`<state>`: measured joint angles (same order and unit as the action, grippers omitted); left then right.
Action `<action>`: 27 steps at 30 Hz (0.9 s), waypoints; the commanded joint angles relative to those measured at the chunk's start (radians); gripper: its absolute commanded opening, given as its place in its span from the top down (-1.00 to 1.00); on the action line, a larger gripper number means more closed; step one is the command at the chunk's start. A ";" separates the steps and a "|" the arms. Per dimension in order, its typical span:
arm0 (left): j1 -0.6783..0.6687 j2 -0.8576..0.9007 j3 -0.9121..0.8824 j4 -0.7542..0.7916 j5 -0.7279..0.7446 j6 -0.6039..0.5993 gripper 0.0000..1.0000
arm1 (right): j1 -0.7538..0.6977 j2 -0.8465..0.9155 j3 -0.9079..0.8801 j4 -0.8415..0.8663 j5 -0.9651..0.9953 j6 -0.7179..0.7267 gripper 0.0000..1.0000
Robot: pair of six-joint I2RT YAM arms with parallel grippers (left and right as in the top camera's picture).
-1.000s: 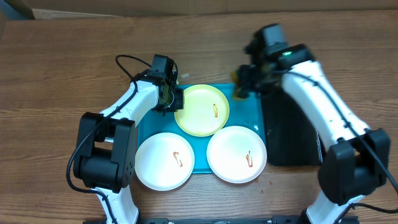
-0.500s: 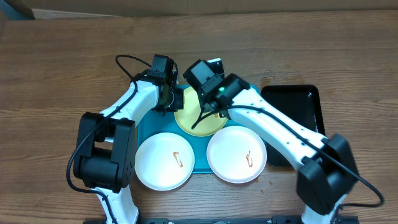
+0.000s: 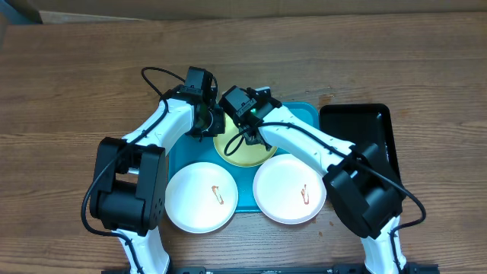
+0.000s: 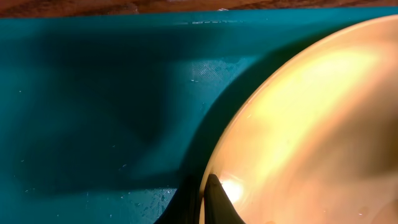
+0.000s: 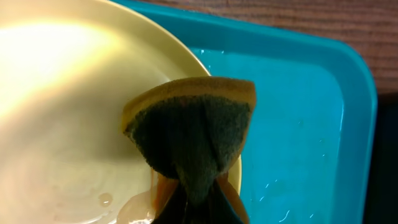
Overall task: Clean dirty plates on tray and stack at the side
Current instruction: 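Scrub the yellow plate with the sponge held in the right gripper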
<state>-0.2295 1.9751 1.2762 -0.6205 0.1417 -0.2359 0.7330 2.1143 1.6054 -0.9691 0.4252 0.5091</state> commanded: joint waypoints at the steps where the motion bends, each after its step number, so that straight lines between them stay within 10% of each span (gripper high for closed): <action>1: 0.001 0.012 0.002 0.006 -0.040 -0.011 0.92 | -0.005 0.019 0.015 0.006 -0.009 0.050 0.93; 27: 0.001 0.012 0.002 0.006 -0.040 -0.011 0.92 | -0.129 0.076 0.004 0.072 -0.490 0.063 0.92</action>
<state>-0.2295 1.9751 1.2758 -0.6209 0.1417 -0.2359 0.5770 2.1666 1.6119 -0.9180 -0.0006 0.5655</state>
